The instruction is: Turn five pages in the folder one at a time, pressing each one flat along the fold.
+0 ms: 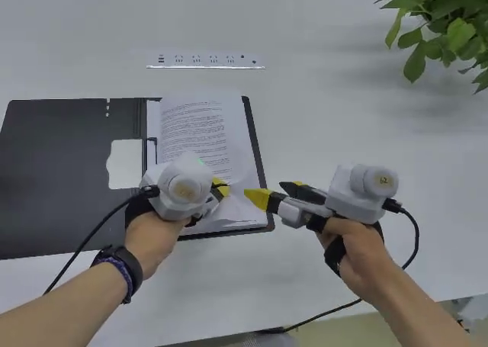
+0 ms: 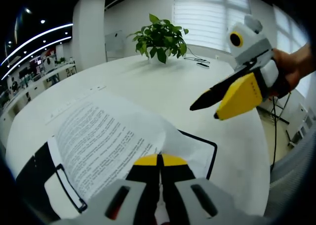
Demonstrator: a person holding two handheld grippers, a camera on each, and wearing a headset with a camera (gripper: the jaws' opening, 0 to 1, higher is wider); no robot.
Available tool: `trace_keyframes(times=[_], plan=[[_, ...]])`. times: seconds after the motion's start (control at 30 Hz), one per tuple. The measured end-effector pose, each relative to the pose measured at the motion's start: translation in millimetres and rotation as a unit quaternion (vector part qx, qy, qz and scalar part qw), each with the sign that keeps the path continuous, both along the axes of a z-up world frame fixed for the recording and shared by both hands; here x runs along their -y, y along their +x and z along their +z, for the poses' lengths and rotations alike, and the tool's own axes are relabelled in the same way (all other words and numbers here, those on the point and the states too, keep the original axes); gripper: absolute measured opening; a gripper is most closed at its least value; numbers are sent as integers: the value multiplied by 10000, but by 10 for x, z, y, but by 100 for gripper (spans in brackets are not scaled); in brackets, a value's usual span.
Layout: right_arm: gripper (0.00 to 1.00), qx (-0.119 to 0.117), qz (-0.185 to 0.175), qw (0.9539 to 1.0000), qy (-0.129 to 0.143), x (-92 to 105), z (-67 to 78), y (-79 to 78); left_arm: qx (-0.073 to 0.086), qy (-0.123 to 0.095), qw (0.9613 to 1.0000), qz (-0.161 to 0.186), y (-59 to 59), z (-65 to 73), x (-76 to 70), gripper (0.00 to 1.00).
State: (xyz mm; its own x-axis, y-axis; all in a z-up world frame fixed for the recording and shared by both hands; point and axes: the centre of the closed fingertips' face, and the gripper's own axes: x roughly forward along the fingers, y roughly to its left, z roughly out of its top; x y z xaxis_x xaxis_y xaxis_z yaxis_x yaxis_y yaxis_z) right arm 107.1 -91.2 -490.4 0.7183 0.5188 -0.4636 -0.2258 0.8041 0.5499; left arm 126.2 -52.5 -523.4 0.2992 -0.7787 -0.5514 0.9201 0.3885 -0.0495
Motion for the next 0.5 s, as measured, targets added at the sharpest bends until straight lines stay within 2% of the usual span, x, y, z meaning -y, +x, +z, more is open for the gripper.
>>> trace_keyframes(times=[0.1,0.2,0.37,0.5], plan=[[58,40,-83,9997,216,-29,-49,123,-4,19,10000,-31,-10,-1,-4,0],[54,-48,-245,9986,475,-63,-137,235,21,41,10000,-63,-18,1,-16,0],[47,-60,-295,9976,631,-93,-175,303,21,49,9999,-95,-39,9,-33,0],[40,-206,-385,9955,840,-102,-267,308,16,45,9999,-109,-49,20,-44,0]])
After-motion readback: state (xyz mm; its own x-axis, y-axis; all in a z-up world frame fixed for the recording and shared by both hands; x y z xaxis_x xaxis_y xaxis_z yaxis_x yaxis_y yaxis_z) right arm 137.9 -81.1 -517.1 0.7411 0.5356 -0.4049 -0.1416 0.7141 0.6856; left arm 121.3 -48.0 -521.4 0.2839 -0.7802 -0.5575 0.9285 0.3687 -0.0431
